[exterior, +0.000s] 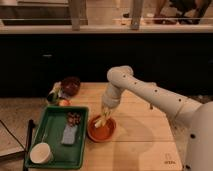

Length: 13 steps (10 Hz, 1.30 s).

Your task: Place banana in red bowl

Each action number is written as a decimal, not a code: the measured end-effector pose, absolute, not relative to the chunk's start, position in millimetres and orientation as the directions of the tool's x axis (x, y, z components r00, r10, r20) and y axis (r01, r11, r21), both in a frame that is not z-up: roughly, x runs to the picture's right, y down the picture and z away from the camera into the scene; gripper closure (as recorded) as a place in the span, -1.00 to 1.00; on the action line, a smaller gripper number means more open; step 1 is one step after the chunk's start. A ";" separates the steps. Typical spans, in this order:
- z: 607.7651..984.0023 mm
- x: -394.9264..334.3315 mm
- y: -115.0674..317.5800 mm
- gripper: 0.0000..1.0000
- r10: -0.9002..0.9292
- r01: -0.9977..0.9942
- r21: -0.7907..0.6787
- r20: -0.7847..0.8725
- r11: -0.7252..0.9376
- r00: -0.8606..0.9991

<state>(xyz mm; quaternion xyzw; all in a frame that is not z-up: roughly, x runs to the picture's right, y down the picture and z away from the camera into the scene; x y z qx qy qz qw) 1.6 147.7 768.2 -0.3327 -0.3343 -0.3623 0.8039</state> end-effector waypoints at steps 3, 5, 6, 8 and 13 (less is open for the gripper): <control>759.1 -10.9 155.3 1.00 -0.380 0.846 -0.245 0.810 0.473 0.447; 757.1 -13.2 158.6 1.00 -0.388 0.865 -0.227 0.822 0.447 0.416; 757.3 -15.5 160.7 1.00 -0.393 0.877 -0.220 0.828 0.428 0.399; 758.9 -17.4 162.6 0.93 -0.395 0.888 -0.217 0.835 0.406 0.384; 762.8 -16.7 163.5 -0.06 -0.388 0.897 -0.240 0.838 0.371 0.385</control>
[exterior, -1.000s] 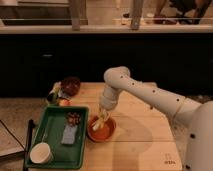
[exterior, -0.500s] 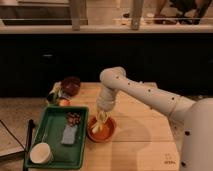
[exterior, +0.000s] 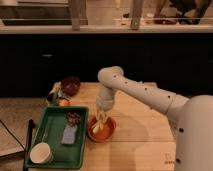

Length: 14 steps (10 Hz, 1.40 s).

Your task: Place banana in red bowl

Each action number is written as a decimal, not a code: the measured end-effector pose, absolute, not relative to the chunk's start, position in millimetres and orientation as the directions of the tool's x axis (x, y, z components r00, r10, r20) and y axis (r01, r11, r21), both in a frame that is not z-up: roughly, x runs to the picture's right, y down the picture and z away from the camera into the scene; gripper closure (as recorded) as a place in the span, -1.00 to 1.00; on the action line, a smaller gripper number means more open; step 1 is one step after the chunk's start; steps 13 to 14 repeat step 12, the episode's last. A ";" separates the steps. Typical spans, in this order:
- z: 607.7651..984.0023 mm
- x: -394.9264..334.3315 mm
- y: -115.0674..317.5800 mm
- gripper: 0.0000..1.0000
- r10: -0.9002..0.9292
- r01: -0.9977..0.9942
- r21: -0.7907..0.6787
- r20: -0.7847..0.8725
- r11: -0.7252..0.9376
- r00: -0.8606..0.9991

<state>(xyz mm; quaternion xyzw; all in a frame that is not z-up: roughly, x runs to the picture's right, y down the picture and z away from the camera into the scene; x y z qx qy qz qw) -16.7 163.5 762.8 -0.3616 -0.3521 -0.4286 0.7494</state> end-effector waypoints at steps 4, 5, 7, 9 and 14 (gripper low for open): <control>763.1 -16.4 164.3 -0.60 -0.392 0.898 -0.247 0.834 0.365 0.389; 762.6 -16.1 163.8 -0.60 -0.394 0.898 -0.247 0.833 0.365 0.389; 762.6 -14.1 163.3 -0.60 -0.395 0.896 -0.250 0.830 0.368 0.394; 763.6 -12.2 160.9 -0.60 -0.391 0.889 -0.252 0.827 0.381 0.403; 767.8 -1.8 154.3 -0.60 -0.383 0.869 -0.256 0.819 0.424 0.428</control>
